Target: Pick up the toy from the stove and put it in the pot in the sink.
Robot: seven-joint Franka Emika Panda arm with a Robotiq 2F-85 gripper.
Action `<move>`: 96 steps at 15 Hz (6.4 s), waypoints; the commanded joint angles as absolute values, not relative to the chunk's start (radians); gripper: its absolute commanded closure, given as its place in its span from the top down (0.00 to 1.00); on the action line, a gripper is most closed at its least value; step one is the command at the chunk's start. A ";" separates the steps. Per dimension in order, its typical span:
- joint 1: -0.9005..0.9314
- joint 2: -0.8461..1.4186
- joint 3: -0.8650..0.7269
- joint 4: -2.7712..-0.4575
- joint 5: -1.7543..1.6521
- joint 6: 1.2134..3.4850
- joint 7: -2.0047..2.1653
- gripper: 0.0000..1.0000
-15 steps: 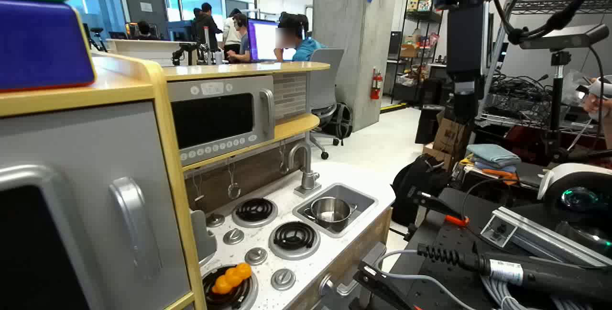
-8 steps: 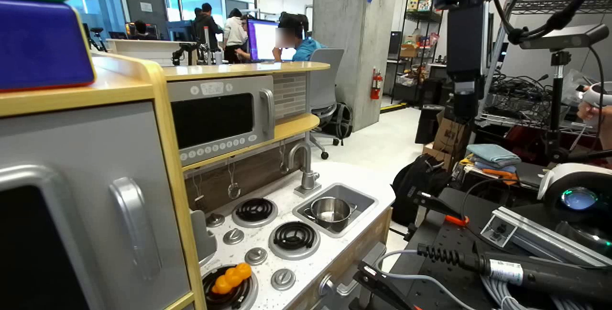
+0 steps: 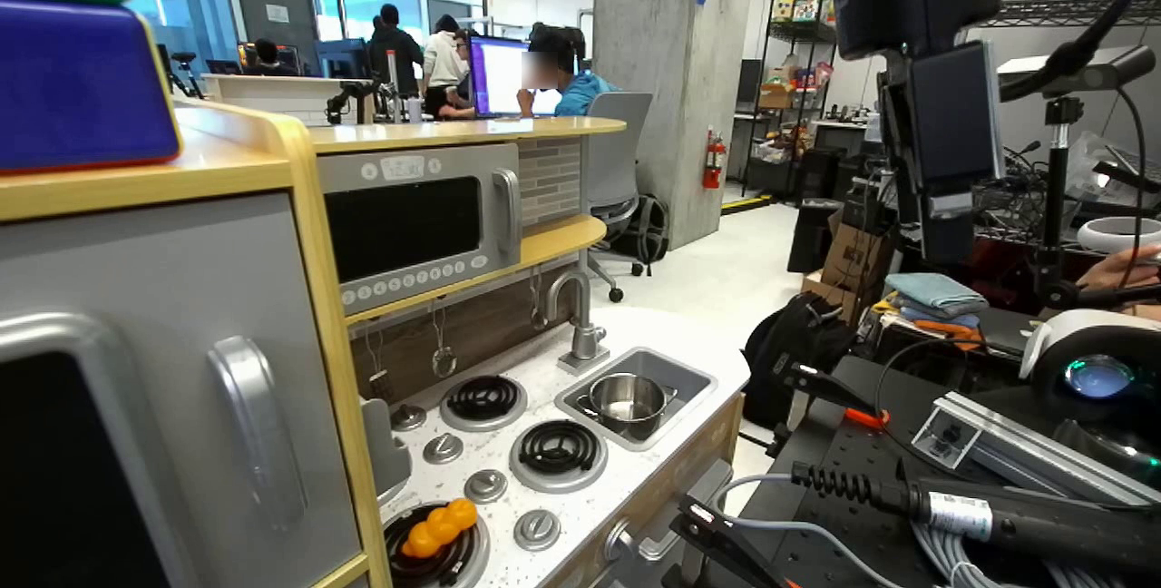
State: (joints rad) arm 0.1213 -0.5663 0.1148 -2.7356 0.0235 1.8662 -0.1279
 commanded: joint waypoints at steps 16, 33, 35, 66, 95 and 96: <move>0.137 -0.439 0.013 -2.780 -0.286 1.964 -0.595 1.00; 0.118 0.055 0.096 -2.603 -0.294 2.582 -0.314 1.00; 0.118 0.066 0.097 -2.584 -0.289 2.581 -0.312 1.00; 0.199 0.587 0.004 -2.326 -0.400 3.010 -0.749 1.00; 0.306 1.050 -0.042 -1.826 -0.579 3.164 -0.481 0.99; 0.289 1.053 -0.019 -1.819 -0.575 3.155 -0.480 0.78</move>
State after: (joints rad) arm 0.3267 1.0134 -0.0652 -1.8726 -0.5794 3.1404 -0.4950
